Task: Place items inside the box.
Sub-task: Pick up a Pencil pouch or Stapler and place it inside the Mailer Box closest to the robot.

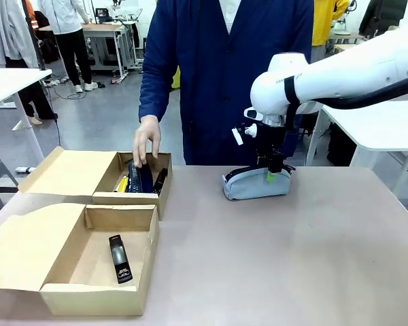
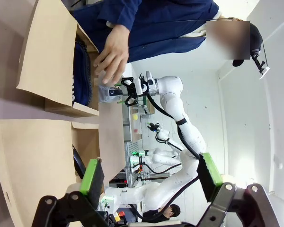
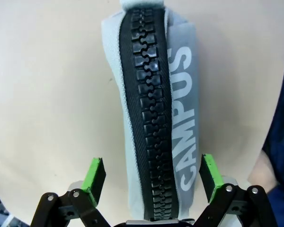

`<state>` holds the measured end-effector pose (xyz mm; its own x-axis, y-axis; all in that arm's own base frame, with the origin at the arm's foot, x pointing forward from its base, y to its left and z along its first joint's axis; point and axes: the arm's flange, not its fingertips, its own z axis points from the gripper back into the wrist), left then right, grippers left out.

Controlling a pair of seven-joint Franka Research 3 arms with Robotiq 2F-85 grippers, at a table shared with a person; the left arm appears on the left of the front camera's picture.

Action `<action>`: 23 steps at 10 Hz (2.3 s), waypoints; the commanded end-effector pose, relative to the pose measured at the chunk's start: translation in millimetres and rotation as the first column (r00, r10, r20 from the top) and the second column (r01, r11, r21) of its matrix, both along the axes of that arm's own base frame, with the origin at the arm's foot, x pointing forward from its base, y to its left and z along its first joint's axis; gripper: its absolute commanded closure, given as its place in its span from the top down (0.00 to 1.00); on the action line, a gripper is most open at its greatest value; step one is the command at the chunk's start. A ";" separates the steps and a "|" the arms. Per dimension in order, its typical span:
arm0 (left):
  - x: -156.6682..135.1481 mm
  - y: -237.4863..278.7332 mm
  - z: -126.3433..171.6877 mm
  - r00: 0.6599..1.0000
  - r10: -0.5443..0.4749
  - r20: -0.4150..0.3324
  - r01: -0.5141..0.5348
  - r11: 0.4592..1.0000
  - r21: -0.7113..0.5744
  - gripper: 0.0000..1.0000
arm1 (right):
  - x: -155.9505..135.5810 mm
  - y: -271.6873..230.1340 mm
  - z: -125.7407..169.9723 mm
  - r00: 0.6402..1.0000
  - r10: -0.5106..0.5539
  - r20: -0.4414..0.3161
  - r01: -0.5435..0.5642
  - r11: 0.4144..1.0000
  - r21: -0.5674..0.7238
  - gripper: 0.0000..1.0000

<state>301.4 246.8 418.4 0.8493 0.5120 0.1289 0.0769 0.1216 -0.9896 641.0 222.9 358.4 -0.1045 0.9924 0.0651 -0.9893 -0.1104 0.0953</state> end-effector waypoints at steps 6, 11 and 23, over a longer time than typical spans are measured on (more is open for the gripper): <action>-0.7 -1.0 0.8 1.000 -0.011 0.021 0.011 1.000 0.005 1.00 | 6.6 5.7 6.4 0.999 -0.030 -0.041 0.029 0.999 -0.024 0.27; -0.7 -1.0 0.8 1.000 -0.011 0.021 0.011 1.000 0.005 1.00 | 2.8 3.2 14.1 0.992 -0.120 -0.041 0.119 0.992 -0.036 0.00; -0.7 -1.0 0.8 1.000 -0.011 0.021 0.011 1.000 0.005 1.00 | -235.4 -40.3 155.8 0.720 -0.669 -0.185 0.639 0.742 -0.201 0.00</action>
